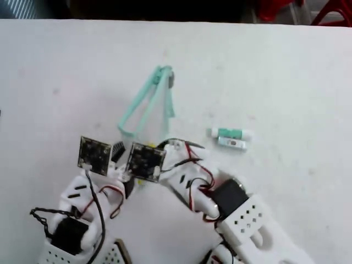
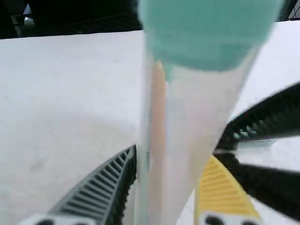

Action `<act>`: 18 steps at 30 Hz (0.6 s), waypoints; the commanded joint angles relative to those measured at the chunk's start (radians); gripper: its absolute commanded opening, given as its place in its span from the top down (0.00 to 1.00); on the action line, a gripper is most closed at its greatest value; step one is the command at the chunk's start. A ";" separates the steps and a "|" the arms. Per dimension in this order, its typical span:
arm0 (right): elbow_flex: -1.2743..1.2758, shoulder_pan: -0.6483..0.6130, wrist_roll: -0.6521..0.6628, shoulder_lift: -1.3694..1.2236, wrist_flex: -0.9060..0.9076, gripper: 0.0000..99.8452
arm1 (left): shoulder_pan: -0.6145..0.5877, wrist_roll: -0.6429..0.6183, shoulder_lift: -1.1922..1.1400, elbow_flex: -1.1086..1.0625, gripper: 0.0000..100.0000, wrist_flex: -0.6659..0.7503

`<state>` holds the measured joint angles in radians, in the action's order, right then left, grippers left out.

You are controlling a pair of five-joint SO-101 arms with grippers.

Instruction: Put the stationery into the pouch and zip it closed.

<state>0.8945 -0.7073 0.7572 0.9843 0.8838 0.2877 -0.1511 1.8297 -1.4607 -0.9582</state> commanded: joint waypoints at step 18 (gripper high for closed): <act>0.129 0.196 0.008 0.024 -0.239 0.98 | 0.002 0.011 -0.008 0.041 0.79 0.029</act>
<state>1.0342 -0.5447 0.7572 0.9874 0.6674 0.2892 -0.1481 1.8297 -1.4607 -0.9582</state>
